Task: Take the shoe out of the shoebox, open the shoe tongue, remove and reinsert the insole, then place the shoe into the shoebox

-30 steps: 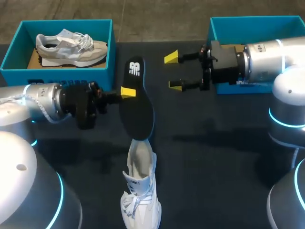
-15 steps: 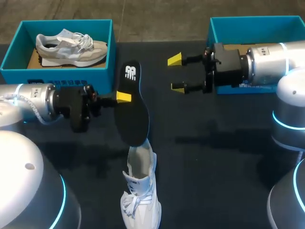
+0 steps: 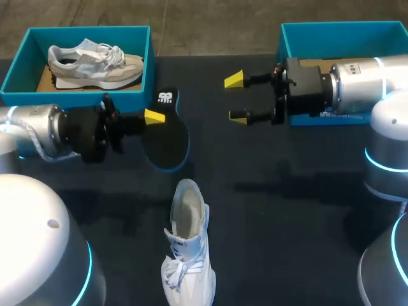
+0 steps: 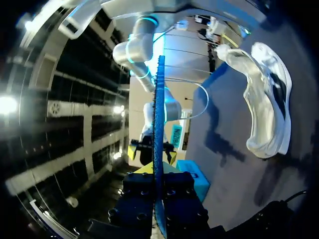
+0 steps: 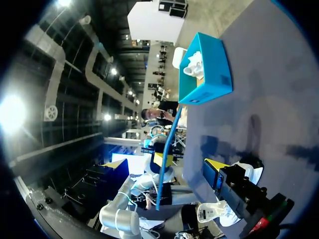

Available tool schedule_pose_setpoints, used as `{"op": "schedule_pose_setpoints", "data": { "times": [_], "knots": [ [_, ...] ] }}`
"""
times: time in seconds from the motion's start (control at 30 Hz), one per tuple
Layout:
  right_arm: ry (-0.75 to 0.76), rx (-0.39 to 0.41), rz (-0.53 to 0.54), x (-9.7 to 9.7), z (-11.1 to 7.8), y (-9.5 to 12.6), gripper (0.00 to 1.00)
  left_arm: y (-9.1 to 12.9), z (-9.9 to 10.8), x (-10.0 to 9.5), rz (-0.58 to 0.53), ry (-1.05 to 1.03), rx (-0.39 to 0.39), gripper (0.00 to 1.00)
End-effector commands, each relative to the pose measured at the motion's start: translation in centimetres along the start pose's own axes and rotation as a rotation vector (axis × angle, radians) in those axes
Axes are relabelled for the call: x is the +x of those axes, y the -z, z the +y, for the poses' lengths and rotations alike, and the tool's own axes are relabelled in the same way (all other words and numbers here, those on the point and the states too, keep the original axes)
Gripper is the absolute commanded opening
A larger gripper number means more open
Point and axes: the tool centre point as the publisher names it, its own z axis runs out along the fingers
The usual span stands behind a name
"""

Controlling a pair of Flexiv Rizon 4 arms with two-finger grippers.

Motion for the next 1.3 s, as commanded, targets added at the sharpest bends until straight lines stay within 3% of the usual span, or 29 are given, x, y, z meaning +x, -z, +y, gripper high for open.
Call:
{"op": "schedule_pose_setpoints", "data": {
  "times": [0.03,0.27,0.33,0.37,0.4,1.03,1.3],
  "knots": [
    [0.000,-0.003,-0.002,0.0,-0.1,-0.2,1.00,0.2,-0.7,-0.8,0.075,0.380,-0.001,0.00],
    [0.000,-0.003,-0.002,0.0,-0.1,-0.2,1.00,-0.5,-1.2,0.0,0.125,0.489,0.065,0.00],
    [0.000,-0.003,-0.002,0.0,-0.1,-0.2,1.00,-0.7,-1.0,0.4,0.128,0.531,0.052,0.00],
    [0.000,-0.003,-0.002,0.0,-0.1,-0.2,1.00,-0.6,-0.8,0.5,0.138,0.532,0.009,0.00],
    [0.000,-0.003,-0.002,0.0,-0.1,-0.2,1.00,-0.5,-0.6,0.7,0.164,0.426,-0.095,0.00],
    [0.000,-0.003,-0.002,0.0,-0.1,-0.2,1.00,-0.5,-0.6,0.7,0.164,0.426,-0.095,0.00],
    [0.000,-0.003,-0.002,0.0,-0.1,-0.2,1.00,0.3,-1.1,-0.2,0.129,0.728,0.086,0.00]
  ]
}}
